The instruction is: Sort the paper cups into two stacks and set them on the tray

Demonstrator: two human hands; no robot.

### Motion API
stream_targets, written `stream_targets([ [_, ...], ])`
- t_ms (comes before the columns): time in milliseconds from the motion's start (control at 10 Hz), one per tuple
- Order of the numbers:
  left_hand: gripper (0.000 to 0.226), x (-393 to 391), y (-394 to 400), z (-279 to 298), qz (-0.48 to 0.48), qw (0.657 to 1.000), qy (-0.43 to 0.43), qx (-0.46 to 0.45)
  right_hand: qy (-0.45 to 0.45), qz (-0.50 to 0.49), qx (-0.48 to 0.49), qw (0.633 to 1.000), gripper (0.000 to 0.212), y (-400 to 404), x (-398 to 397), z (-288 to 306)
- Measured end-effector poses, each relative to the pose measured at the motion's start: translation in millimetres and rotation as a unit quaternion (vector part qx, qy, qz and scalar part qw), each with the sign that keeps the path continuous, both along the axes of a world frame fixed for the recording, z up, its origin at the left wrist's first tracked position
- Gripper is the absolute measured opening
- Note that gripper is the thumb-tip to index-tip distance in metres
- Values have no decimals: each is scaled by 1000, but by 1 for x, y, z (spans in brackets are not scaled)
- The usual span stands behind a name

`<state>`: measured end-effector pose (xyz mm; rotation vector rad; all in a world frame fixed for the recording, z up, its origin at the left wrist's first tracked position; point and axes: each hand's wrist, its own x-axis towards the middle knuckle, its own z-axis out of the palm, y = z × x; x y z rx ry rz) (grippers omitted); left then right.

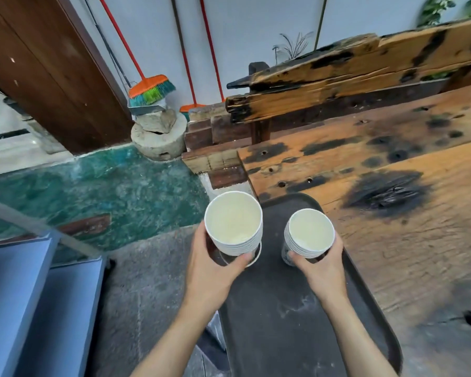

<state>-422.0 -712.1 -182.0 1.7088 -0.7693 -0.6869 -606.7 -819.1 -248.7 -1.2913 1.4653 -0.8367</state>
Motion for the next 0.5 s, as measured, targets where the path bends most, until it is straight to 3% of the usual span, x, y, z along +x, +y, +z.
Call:
stream_targets([
  [300, 88, -8, 21, -52, -17, 996, -16, 87, 36, 44, 13, 998, 99, 16, -3, -21],
  [500, 98, -8, 28, -50, -59, 994, -10, 92, 51, 63, 5, 997, 119, 23, -11, -5],
])
